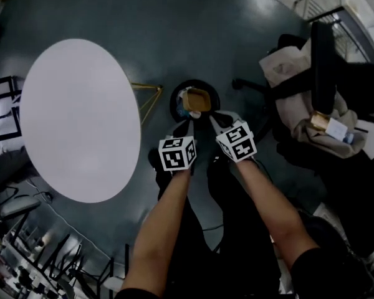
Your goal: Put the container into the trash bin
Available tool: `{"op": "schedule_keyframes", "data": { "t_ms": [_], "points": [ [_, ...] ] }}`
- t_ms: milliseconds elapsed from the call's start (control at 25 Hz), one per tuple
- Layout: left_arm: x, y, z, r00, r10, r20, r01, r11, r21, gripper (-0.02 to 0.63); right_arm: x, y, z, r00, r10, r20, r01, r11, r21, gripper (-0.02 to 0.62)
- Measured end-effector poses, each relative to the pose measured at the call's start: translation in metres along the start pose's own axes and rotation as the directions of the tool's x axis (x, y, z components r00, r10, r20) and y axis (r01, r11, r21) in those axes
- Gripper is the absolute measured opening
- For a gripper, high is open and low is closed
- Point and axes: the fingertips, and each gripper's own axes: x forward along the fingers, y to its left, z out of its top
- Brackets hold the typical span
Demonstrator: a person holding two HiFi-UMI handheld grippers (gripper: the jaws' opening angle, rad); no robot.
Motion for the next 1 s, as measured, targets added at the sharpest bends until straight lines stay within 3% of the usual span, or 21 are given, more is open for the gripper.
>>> {"op": "schedule_keyframes", "data": {
  "t_ms": [160,360,560,680,800,1000],
  "points": [
    [-0.032,-0.039,0.049,0.992,-0.100,0.073,0.101,0.995,-0.004,0.002,-0.043,0.014,0.058,0.996,0.049,0.081,-0.049,0.999,0.004,0.041],
    [-0.077,-0.080,0.113,0.975,-0.180,0.128,0.168,0.981,0.097,0.002,-0.091,0.029,0.132,0.979,0.092,0.179,-0.085,0.995,-0.049,0.042],
    [-0.159,-0.119,0.177,0.937,-0.271,0.221,0.240,0.958,0.158,0.002,-0.163,0.057,0.194,0.954,0.163,0.252,-0.138,0.984,-0.115,0.041],
    [-0.201,-0.128,0.218,0.914,-0.301,0.271,0.244,0.943,0.225,0.002,-0.196,0.062,0.236,0.930,0.194,0.312,-0.159,0.978,-0.134,0.041],
    [-0.240,-0.141,0.231,0.902,-0.322,0.287,0.236,0.926,0.296,0.002,-0.234,0.070,0.263,0.902,0.224,0.369,-0.187,0.973,-0.133,0.041],
    [-0.310,-0.160,0.268,0.831,-0.412,0.374,0.273,0.888,0.371,0.002,-0.287,0.082,0.317,0.814,0.305,0.495,-0.247,0.952,-0.180,0.041]
  ]
}}
